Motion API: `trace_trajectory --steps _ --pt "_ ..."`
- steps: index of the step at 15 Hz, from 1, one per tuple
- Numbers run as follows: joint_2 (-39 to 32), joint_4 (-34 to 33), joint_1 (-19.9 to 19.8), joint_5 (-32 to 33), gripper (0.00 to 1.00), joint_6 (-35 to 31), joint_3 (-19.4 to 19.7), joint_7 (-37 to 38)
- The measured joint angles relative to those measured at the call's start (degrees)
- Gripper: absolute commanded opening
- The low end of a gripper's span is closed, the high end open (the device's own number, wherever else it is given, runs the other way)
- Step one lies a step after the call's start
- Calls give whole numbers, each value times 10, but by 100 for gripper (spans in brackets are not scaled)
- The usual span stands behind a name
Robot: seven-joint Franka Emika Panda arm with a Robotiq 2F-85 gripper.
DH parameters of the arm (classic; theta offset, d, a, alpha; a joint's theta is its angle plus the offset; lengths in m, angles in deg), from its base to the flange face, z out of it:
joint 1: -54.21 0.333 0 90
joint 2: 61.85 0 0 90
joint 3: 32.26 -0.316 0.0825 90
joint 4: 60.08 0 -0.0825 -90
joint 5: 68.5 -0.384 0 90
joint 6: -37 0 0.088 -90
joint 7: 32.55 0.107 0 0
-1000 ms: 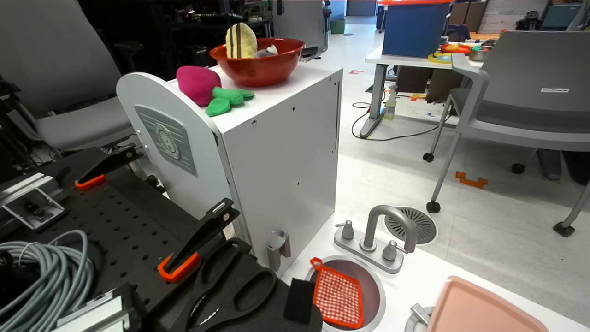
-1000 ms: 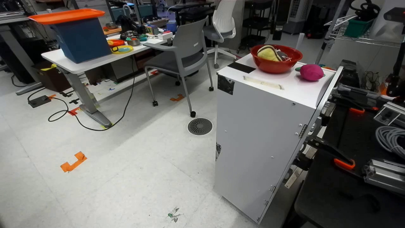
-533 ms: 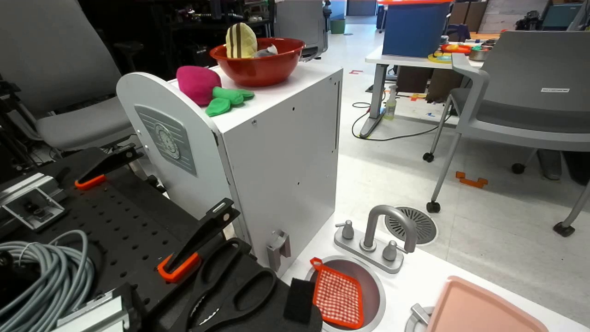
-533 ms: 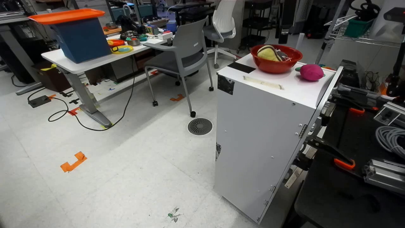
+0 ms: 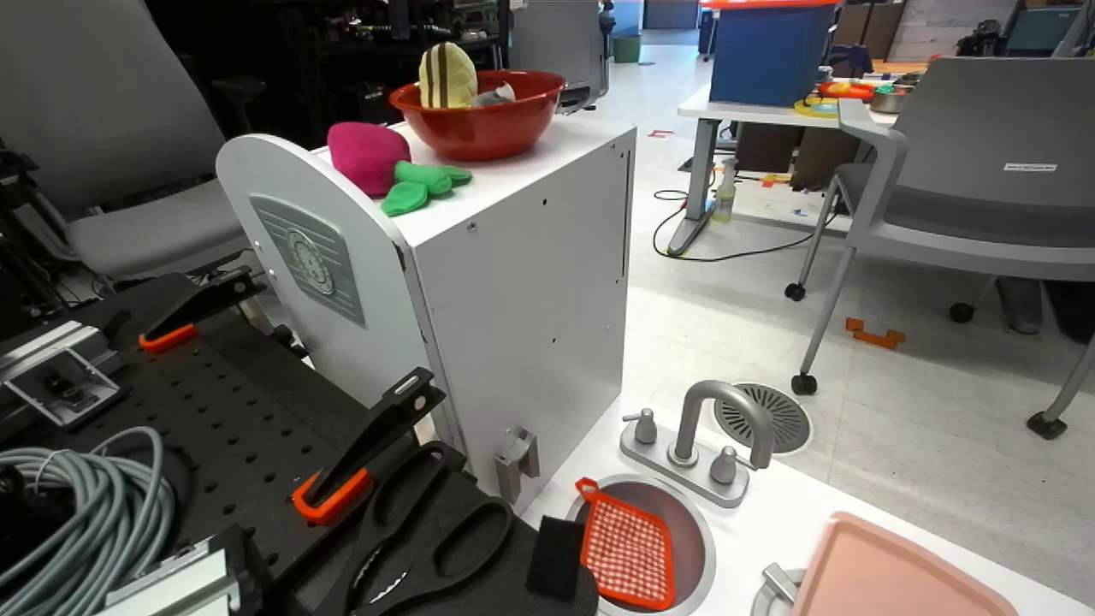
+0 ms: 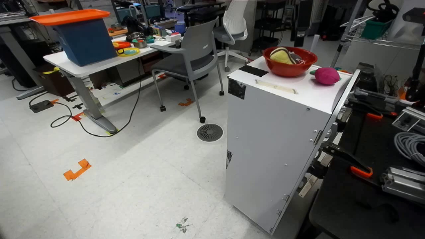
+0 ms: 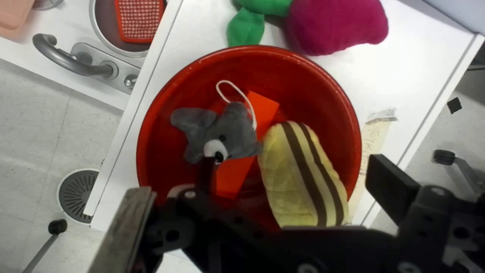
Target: Remove the grey plushy from the red bowl and put it in the sink
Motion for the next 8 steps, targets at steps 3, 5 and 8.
trace_trajectory --steps 3,5,8 --pt "0 0 0 0 100 0 0 -9" --pt "-2 0 -1 0 100 0 0 -13" --pt "-11 -3 -4 0 100 0 1 -14"
